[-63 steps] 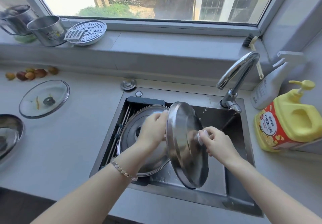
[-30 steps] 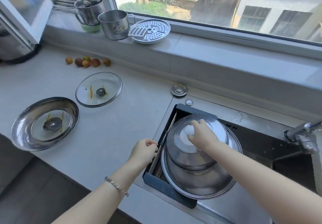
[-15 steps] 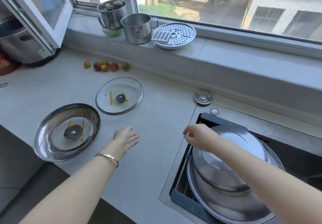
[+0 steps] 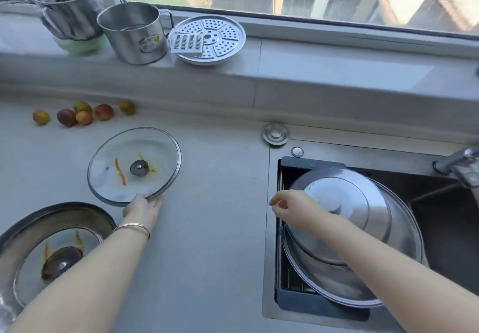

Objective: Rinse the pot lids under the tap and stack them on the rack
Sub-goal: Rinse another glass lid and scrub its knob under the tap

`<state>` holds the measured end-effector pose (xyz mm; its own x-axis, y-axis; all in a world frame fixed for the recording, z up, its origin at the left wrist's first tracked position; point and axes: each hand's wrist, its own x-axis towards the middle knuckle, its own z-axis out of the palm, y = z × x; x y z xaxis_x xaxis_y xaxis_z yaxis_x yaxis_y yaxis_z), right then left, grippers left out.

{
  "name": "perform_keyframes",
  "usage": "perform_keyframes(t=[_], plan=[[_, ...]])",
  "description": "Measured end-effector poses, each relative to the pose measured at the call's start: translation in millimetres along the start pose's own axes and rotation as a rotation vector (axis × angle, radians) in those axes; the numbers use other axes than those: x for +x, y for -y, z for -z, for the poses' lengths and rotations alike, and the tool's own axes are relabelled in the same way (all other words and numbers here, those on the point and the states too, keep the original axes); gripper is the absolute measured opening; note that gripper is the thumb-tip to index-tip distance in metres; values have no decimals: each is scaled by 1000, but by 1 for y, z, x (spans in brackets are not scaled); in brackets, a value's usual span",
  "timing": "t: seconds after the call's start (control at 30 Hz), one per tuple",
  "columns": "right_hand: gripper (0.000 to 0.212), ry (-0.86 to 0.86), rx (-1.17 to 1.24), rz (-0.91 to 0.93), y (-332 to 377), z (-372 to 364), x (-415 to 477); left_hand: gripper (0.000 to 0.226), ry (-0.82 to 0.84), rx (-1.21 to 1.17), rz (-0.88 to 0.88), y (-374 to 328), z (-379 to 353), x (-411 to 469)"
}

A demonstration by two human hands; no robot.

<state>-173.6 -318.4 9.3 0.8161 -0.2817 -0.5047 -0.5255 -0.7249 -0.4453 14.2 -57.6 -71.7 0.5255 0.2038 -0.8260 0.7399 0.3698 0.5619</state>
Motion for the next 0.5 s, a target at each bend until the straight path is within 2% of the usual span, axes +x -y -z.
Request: perform_keyframes(t=[0.07,0.1,0.13,0.17,0.2,0.23,0.37,0.5], plan=[[25,-13,43,-35,-8,1,-5,31,-72,54,-98,-3,-7,-13],[24,-16,61,-46,-13,2,-9,21,-9,-76,6,-5,-12,-17],[24,-19,69,-54,-18,3,-13,9,49,-82,-56,-8,-17,-21],[23,-23,68,-61,-23,4,-17,27,24,-16,-174,-6,-22,-30],[22,-28,58,-66,-29,6,-22,41,7,-78,-174,-7,-27,-30],[20,-33,43,-72,-36,7,-26,43,73,-121,-172,-4,-33,-36],[17,-74,99,-133,-70,18,-41,36,327,96,-248,21,-52,-94],[19,-263,129,-199,-122,39,-62,21,521,201,-314,58,-77,-161]])
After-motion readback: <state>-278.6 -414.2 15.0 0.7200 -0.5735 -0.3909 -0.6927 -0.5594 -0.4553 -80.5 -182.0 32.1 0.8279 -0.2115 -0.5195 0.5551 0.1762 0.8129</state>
